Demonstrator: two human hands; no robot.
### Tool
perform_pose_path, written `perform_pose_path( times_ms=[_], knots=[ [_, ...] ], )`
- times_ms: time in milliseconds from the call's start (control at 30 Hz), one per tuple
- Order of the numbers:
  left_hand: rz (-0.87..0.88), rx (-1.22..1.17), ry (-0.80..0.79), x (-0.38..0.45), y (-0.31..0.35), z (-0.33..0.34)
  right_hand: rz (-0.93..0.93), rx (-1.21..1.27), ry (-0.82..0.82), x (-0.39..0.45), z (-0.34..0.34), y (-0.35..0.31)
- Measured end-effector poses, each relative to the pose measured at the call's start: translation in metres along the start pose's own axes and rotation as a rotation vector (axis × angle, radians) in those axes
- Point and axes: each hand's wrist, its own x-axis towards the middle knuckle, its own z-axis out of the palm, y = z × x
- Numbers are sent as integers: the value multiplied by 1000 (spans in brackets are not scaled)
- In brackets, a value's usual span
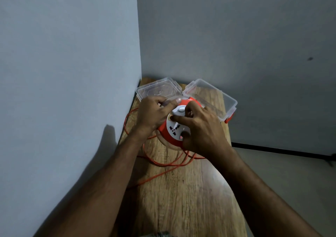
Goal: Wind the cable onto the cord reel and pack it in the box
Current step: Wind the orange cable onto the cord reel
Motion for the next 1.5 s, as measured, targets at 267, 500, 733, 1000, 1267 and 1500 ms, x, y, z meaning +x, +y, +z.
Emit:
perform_pose_path(
  times_ms=[267,500,733,1000,1267,1500],
  knots=[
    [-58,-23,90,1,0,-5,522,413,218,17,11,-24],
    [-107,-10,147,8,-13,-17,246,152,352,14,-8,-33],
    [-98,-4,98,4,-15,-17,-63,-84,-180,17,-5,-18],
    [-61,-5,70,3,-15,-18,-49,8,-14,18,2,-18],
    [-97,-66,113,2,-9,-14,591,448,195,30,10,-35],
    [-129,-45,139,6,-11,-22,144,103,236,14,-3,-35]
  ],
)
